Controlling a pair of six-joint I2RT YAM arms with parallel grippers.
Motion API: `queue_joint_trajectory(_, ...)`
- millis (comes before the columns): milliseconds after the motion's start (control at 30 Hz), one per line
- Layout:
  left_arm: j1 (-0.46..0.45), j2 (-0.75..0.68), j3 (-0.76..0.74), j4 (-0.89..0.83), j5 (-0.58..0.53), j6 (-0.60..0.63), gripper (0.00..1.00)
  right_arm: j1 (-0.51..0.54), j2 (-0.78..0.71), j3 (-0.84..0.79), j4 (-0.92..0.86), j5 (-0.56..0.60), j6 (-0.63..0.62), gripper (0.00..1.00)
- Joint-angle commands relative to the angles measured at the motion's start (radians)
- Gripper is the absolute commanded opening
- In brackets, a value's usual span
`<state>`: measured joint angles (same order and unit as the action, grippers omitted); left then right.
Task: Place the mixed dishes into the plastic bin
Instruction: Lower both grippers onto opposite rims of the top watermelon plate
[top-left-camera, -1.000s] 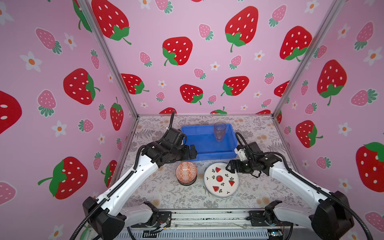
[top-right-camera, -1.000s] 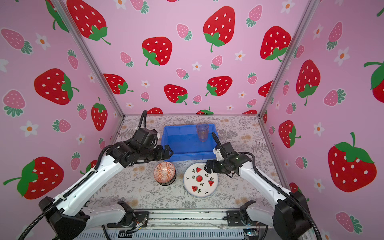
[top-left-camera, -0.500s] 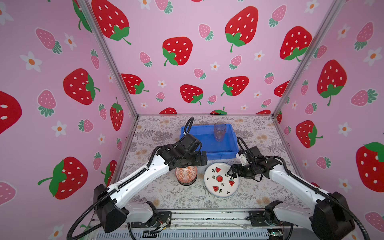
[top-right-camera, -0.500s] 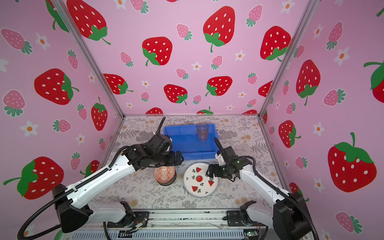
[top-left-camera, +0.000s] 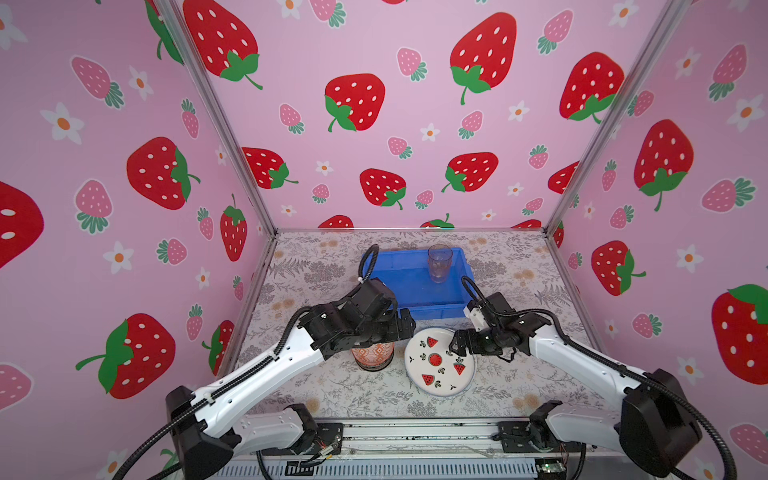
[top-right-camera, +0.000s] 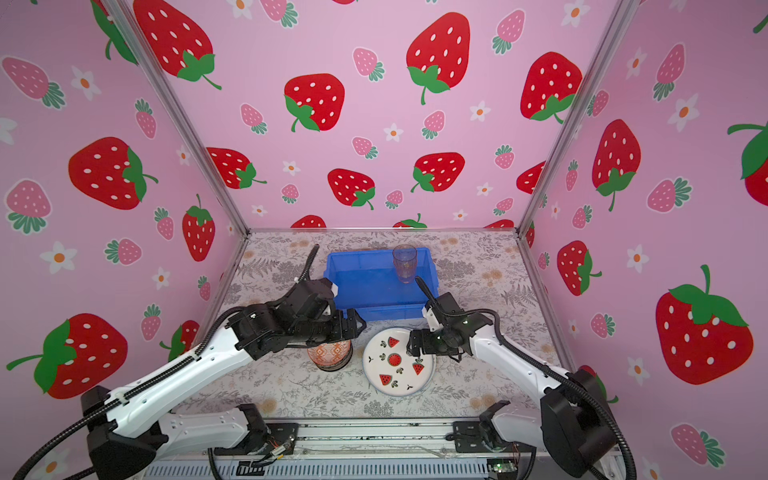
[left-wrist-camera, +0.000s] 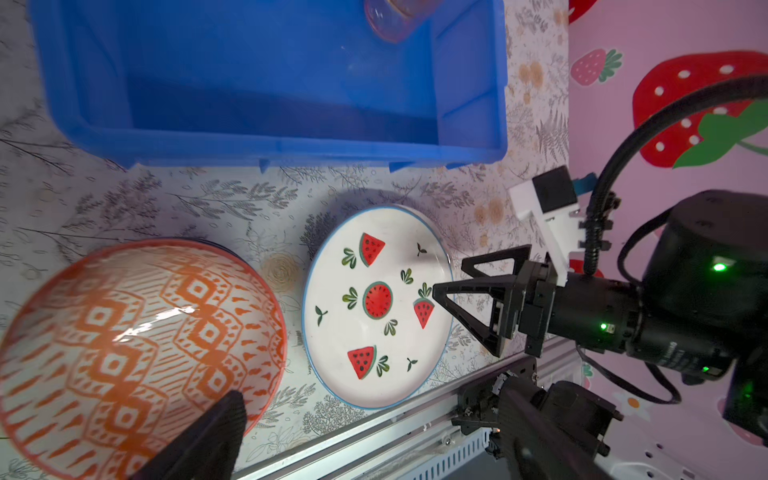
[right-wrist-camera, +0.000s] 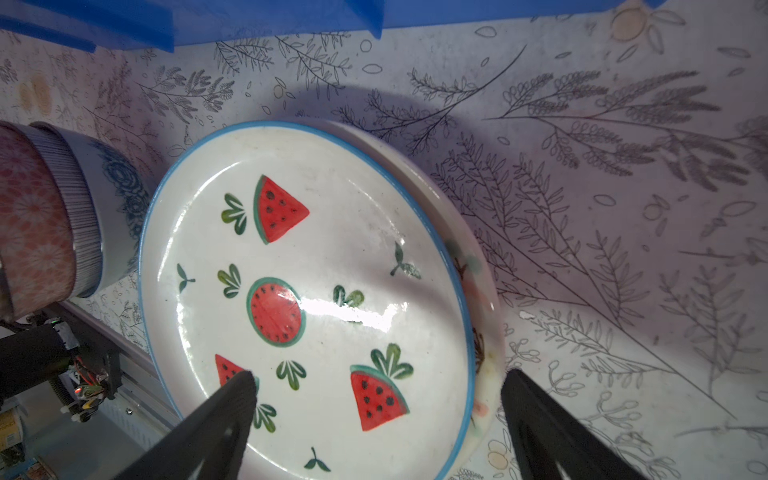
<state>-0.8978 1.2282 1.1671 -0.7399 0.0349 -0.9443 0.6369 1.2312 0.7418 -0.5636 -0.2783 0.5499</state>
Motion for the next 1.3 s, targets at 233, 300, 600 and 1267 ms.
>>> queue_joint_trajectory(233,-0.165,0.224,0.061,0.107,-0.003,-0.146,0.96,-0.021,-0.073,-0.041,-0.019,-0.012,0.024,0.96)
queue_joint_trajectory(300,-0.176,0.244,0.059,0.106,-0.003,-0.17,0.96,-0.037,-0.082,-0.05,-0.019,-0.026,0.018,0.96)
queue_joint_trajectory(600,-0.208,0.26,0.042,0.01,-0.11,-0.315,0.96,-0.116,-0.121,-0.083,-0.018,-0.084,-0.016,0.96)
queue_joint_trajectory(1267,-0.208,0.428,0.059,-0.025,-0.121,-0.34,0.96,-0.182,-0.132,-0.111,-0.024,-0.117,-0.074,0.96)
